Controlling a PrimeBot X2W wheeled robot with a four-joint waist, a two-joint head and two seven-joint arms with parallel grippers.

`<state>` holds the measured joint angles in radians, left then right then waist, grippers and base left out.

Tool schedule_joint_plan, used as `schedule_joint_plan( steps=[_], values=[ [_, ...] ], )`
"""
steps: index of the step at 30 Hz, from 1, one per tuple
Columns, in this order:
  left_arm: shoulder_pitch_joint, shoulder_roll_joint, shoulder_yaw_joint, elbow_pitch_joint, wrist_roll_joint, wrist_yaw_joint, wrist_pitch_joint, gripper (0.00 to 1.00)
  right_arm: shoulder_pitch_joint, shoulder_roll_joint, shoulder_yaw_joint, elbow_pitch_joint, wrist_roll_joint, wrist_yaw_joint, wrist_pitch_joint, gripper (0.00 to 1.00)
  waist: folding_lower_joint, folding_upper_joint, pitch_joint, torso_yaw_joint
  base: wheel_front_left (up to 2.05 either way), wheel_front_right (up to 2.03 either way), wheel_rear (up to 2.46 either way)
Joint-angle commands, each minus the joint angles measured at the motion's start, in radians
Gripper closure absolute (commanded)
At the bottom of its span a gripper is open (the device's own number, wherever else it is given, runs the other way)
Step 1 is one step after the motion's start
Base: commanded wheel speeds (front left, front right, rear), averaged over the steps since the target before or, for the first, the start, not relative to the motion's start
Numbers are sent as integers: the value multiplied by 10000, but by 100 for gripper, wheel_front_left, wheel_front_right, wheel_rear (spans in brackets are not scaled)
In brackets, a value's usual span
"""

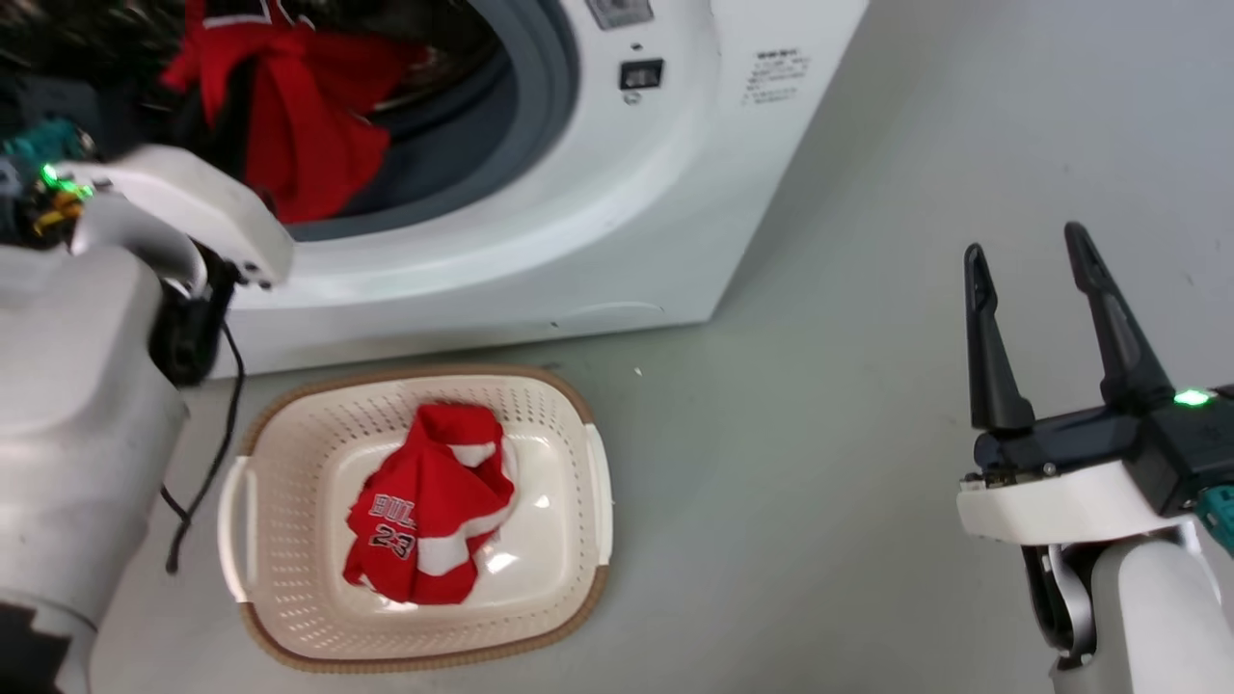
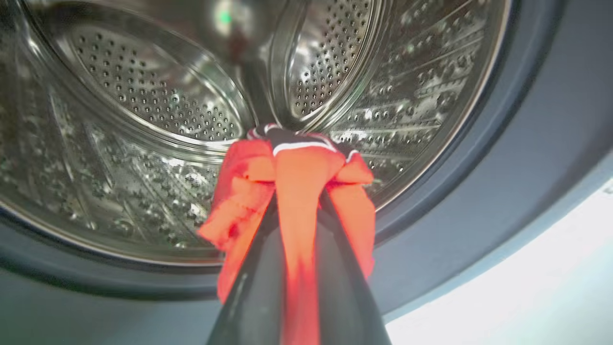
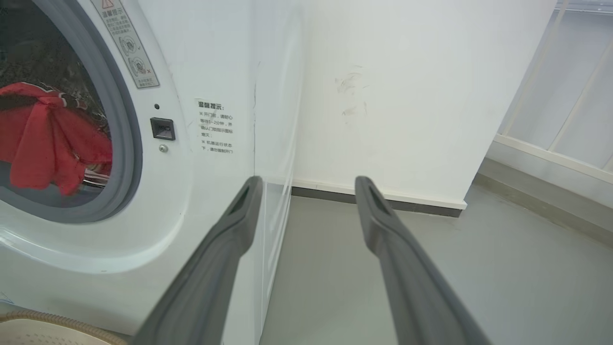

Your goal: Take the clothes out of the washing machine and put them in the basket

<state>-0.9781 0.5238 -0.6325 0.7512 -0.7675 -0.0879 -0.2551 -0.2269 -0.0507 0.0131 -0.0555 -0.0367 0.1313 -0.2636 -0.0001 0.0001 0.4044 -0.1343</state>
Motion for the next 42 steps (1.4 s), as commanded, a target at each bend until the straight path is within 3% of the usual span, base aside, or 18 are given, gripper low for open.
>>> schedule_joint_plan(
  steps=[1, 14, 17, 25, 30, 31, 42],
  values=[
    [359, -44, 112, -349, 75, 125, -73, 100, 171, 9, -13, 60, -33, -10, -18, 0, 1, -1, -444, 329, 0, 0, 0],
    [3480, 585, 1075, -5023, 649, 1688, -124, 100, 549, 12, -157, 175, -42, -11, -18, 0, 1, -1, -1314, 772, 0, 0, 0],
    [4365, 911, 1202, -6636, 841, 2343, -120, 100, 719, 10, -235, 182, -62, -11, -18, 0, 1, -1, -1453, 914, 0, 0, 0],
    [5873, 1556, 1327, -8642, 447, 3011, 517, 100, 676, 10, -220, 189, -36, -11, -16, 0, 1, -1, -1422, 972, 0, 0, 0],
    [6586, 1642, 824, -8516, -68, 2809, 1352, 100, 536, 10, -138, 148, -61, -11, -18, 0, 1, -1, -1152, 961, 0, 0, 0],
    [6713, 1435, 434, -7758, -284, 2485, 1707, 100, 400, 12, -124, 131, -86, -11, -18, 0, 1, -1, -902, 894, 0, 0, 0],
    [5447, 402, -577, -3375, -322, 1016, 2270, 100, -97, 13, -40, -70, -29, -11, -18, 0, 1, -1, 535, 202, 0, 0, 0]
  ],
)
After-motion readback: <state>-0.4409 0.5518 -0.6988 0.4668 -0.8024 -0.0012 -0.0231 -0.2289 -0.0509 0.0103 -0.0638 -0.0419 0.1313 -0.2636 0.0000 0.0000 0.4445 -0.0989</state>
